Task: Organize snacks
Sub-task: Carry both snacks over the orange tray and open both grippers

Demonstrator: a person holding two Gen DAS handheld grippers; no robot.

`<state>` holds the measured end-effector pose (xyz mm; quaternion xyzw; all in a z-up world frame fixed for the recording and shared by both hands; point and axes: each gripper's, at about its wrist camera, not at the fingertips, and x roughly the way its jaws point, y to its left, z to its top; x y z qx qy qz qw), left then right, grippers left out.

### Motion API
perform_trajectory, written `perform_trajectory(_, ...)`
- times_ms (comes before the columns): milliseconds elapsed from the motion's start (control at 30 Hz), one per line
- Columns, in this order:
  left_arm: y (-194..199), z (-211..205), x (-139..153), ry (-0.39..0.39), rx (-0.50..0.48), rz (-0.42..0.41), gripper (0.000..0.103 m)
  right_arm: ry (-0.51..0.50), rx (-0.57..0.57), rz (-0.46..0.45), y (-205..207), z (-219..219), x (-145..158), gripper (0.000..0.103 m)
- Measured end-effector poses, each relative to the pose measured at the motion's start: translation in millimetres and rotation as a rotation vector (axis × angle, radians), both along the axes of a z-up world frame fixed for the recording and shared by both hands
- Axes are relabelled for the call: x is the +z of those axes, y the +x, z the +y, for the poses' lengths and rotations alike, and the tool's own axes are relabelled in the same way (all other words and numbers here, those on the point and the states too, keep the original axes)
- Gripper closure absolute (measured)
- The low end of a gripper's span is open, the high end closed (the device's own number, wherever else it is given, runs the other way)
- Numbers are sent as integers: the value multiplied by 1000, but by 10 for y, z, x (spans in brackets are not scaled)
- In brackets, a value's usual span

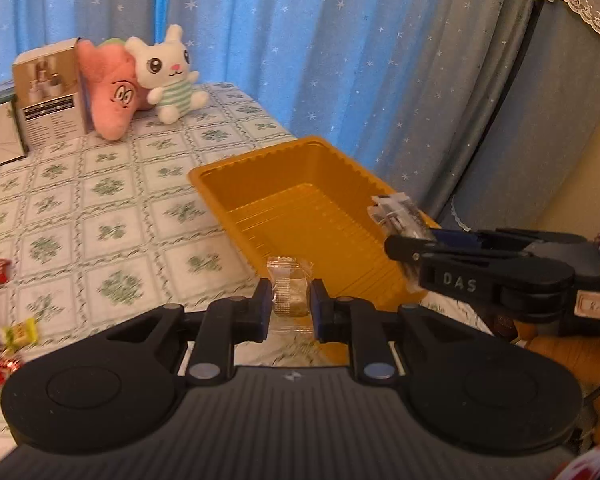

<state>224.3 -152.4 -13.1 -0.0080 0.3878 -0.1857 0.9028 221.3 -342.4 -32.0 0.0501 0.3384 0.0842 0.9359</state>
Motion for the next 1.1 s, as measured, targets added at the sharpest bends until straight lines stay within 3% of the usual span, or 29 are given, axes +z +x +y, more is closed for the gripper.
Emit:
perform_trajectory(567, 533, -355, -284, -32, -9, 24, 84, 104, -101, 24, 383, -352, -309, 65)
perform_trajectory(1100, 217, 1, -365, 1, 72, 26, 84, 140, -72, 38, 389, -266, -350, 65)
